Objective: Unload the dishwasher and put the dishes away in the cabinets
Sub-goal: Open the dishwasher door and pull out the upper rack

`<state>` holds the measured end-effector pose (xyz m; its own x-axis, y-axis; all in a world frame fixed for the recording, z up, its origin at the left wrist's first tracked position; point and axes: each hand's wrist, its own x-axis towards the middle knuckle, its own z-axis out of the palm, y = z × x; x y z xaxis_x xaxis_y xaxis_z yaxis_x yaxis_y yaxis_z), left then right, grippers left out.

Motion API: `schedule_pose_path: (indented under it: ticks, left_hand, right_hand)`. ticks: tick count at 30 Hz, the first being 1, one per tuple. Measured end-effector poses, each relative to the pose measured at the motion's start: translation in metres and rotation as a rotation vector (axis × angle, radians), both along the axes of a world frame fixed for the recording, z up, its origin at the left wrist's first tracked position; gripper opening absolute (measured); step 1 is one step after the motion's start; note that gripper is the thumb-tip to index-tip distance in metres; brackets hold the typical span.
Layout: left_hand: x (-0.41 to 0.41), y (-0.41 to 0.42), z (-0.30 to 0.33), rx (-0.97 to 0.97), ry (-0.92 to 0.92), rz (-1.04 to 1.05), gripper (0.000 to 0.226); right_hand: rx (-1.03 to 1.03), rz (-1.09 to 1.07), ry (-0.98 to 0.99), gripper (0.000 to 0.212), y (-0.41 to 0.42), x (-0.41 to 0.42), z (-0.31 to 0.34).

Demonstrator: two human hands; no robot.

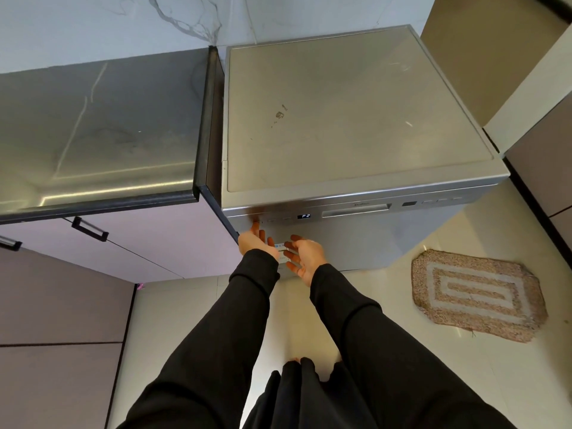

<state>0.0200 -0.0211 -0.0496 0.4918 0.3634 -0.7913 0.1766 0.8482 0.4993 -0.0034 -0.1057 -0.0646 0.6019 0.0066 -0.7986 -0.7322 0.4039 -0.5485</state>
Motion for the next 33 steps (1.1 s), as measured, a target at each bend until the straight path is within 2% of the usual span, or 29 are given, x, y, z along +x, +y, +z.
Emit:
schedule_pose_path:
  ticks: [6,10,12,15,18,21,24,33]
  left_hand:
    - [0.000,0.005,-0.003,-0.045,-0.030,-0.039,0.038]
    - [0.004,0.020,0.006,0.074,0.063,-0.222,0.033]
    - [0.008,0.029,0.014,0.210,0.140,-0.317,0.027]
    - [0.014,0.041,0.029,0.490,0.210,-0.301,0.038]
    - [0.025,0.046,0.053,0.656,0.126,-0.203,0.039]
    - [0.040,0.054,0.085,0.818,0.015,-0.249,0.037]
    - [0.058,0.069,0.123,1.064,-0.060,-0.339,0.037]
    - [0.143,0.103,0.241,1.767,-0.179,-0.494,0.044]
  right_hand:
    - [-0.018,-0.001,-0.012,0.031,-0.002,0.000,0.000]
    - [-0.069,0.024,-0.067,0.027,-0.005,0.004,0.014]
    - [-0.157,0.091,-0.138,0.024,-0.007,0.011,0.024]
    - [-0.364,0.324,-0.284,0.019,-0.013,0.024,0.043]
    - [-0.474,0.501,-0.381,0.013,-0.017,0.041,0.070]
    - [-0.620,0.584,-0.494,0.014,-0.020,0.061,0.102]
    - [-0.807,0.627,-0.639,0.018,-0.020,0.086,0.134]
    - [-1.348,0.596,-1.012,0.050,-0.001,0.179,0.239]
